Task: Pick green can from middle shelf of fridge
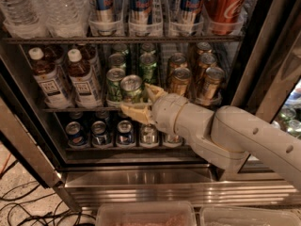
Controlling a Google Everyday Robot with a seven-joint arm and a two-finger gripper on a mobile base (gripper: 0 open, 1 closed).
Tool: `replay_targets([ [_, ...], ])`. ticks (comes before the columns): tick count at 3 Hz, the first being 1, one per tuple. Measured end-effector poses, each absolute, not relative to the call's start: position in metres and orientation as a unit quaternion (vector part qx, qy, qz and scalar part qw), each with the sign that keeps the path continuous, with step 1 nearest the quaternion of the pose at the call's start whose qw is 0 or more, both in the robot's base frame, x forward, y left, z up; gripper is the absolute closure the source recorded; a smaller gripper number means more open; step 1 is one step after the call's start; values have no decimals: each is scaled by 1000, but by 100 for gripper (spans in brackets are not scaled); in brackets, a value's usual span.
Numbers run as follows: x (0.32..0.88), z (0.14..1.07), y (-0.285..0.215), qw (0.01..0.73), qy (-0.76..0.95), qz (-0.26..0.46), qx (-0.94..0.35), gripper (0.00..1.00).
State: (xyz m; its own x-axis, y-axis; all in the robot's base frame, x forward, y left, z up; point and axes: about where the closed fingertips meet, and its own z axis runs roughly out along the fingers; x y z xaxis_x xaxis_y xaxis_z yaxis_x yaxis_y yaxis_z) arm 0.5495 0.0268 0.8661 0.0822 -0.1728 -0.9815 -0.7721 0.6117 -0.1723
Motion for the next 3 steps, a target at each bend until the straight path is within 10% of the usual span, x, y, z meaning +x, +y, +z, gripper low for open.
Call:
replay_targets([
  [3,515,866,12,561,580,387,-446,100],
])
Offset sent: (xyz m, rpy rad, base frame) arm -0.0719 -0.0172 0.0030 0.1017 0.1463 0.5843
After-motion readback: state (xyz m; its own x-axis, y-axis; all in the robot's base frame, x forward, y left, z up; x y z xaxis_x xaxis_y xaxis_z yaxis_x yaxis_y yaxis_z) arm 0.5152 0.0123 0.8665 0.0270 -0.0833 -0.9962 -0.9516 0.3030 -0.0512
